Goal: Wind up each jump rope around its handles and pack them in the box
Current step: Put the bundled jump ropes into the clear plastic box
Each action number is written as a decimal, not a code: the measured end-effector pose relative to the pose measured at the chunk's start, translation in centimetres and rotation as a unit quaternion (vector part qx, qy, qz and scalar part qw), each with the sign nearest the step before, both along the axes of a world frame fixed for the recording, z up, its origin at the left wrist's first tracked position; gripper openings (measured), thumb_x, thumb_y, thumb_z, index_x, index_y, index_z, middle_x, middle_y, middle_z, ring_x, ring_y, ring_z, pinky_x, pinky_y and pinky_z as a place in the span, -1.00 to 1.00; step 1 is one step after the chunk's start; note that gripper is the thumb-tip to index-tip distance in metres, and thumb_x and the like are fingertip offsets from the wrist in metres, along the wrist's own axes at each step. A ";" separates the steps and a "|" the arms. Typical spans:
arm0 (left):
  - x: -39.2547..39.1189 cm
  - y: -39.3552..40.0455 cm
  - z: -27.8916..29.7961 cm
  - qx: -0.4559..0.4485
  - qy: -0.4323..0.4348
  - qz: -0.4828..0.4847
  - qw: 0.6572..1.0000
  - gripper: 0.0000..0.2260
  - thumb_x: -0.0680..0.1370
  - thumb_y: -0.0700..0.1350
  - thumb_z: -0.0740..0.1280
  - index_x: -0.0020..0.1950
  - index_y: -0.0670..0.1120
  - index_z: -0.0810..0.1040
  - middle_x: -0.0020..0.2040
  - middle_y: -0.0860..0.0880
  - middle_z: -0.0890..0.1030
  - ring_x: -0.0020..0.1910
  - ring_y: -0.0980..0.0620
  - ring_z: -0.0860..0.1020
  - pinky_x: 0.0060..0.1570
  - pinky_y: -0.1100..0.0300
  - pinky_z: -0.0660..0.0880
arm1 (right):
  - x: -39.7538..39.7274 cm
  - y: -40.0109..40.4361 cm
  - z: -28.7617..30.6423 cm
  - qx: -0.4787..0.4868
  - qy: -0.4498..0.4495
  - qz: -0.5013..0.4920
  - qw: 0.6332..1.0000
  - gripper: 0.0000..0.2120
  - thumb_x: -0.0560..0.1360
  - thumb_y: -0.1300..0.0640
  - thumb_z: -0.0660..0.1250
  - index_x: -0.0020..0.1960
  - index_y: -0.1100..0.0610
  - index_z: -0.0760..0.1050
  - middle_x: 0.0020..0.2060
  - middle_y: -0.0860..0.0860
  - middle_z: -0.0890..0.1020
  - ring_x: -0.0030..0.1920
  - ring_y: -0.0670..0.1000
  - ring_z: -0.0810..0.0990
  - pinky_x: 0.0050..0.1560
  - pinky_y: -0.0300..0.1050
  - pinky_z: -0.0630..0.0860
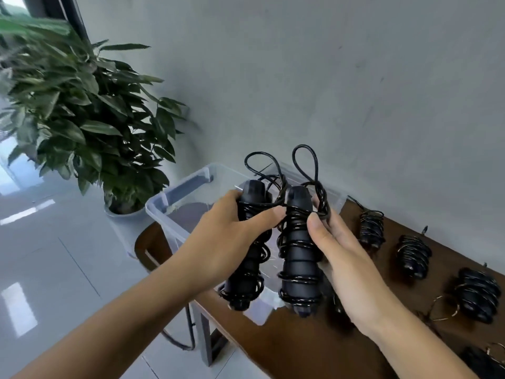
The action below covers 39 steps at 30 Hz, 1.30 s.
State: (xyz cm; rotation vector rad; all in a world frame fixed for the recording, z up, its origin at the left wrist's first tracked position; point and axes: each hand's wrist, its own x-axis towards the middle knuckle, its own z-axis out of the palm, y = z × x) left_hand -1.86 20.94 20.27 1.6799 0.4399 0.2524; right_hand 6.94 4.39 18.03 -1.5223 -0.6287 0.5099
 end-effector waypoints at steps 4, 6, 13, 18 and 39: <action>0.5 5.2 0.2 -0.026 0.012 -0.022 0.999 -0.58 0.56 0.05 0.47 0.24 -0.20 0.48 -0.19 -0.11 0.60 -0.27 -0.11 0.60 -0.18 -0.03 0.58 | -0.2 5.1 -0.4 0.002 0.035 -0.022 0.999 -0.62 0.54 -0.26 0.30 0.36 -0.34 0.46 0.27 -0.14 0.63 0.34 -0.01 0.57 0.39 0.26 0.45; 0.9 7.2 0.2 -0.034 0.021 -0.028 0.999 -0.59 0.58 0.02 0.47 0.24 -0.22 0.45 -0.20 -0.12 0.57 -0.28 -0.11 0.56 -0.19 -0.02 0.55 | 0.0 7.3 -0.5 0.002 0.045 -0.037 0.998 -0.63 0.53 -0.24 0.29 0.34 -0.33 0.47 0.23 -0.10 0.66 0.29 0.03 0.60 0.32 0.25 0.52; 4.5 13.3 -0.1 -0.012 0.067 -0.054 0.996 -0.68 0.53 0.02 0.49 0.05 -0.13 0.46 -0.12 -0.17 0.56 -0.21 -0.12 0.51 -0.08 -0.06 0.52 | 1.7 13.9 -1.7 -0.017 0.140 -0.129 0.982 -0.51 0.42 -0.25 0.34 0.31 -0.14 0.50 0.23 0.06 0.64 0.26 0.18 0.60 0.31 0.33 0.50; 7.0 15.9 -1.1 0.040 0.091 -0.037 0.994 -0.79 0.58 -0.05 0.44 -0.07 -0.11 0.45 -0.13 -0.16 0.55 -0.19 -0.11 0.51 -0.08 -0.04 0.56 | 3.7 17.2 -3.7 0.017 0.251 -0.142 0.957 -0.37 0.32 -0.15 0.37 0.30 0.16 0.52 0.08 0.24 0.65 -0.01 0.19 0.61 0.28 0.41 0.49; 12.8 17.0 -9.1 0.485 0.285 -0.158 0.811 -0.60 0.69 0.08 0.27 0.39 -0.17 0.39 0.33 -0.21 0.43 0.20 -0.17 0.48 0.05 0.11 0.36 | 6.7 20.9 -13.1 -0.171 0.295 -0.166 0.925 -0.52 0.34 -0.14 0.36 0.12 0.03 0.26 0.16 0.18 0.54 0.13 0.18 0.58 0.21 0.16 0.55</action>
